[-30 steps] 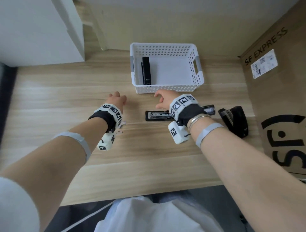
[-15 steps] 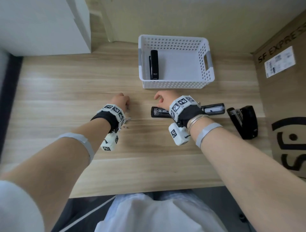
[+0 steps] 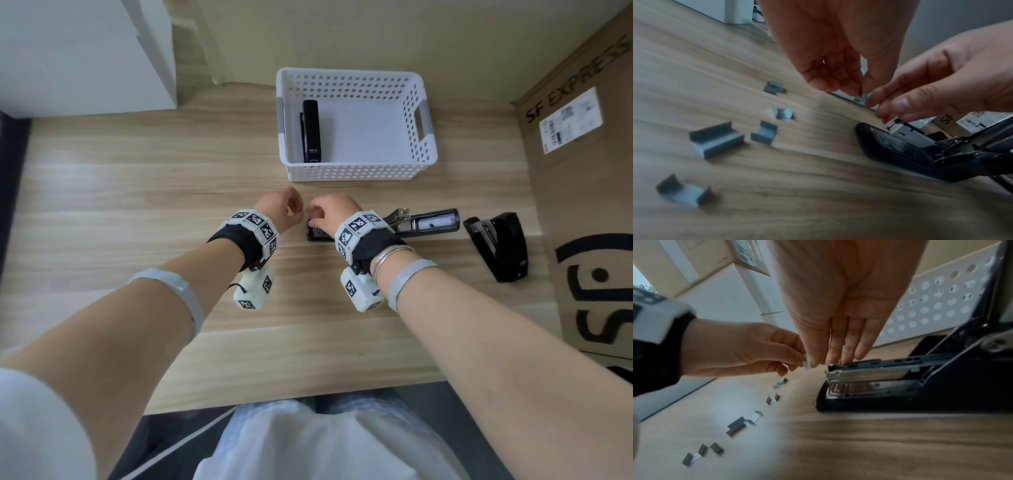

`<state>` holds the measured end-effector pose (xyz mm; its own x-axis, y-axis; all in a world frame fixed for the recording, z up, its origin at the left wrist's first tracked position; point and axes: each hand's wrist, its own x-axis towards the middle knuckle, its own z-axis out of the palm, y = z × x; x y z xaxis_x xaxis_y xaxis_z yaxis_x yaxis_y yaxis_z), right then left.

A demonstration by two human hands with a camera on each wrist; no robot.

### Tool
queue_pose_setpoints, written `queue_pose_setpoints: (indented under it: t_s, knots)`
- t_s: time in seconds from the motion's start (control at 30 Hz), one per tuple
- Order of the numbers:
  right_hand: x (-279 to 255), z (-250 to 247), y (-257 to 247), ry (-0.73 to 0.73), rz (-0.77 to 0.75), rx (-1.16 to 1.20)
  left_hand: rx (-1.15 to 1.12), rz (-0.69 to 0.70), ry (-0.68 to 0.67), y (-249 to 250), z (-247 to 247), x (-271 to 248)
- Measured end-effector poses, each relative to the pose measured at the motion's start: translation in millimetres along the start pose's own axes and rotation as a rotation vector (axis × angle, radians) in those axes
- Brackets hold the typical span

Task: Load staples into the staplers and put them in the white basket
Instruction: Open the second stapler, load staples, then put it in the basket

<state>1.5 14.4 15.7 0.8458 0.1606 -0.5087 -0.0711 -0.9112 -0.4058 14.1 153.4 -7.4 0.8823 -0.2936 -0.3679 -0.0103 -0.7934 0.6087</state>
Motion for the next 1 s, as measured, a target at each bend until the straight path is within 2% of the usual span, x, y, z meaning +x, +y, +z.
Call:
queue_pose_setpoints:
  t_s: [0.3,0.6,1.0]
  knots:
    - [9,10,-4,0.061,0.0,0.04,-0.135,-0.022,-0.023,-5,2,-3]
    - [9,8,-8,0.047,-0.039,0.026,-0.173,-0.091,-0.073,-16,0,0]
    - [11,8,-6,0.043,-0.022,0.019,-0.314,-0.094,-0.152,-19,-1,0]
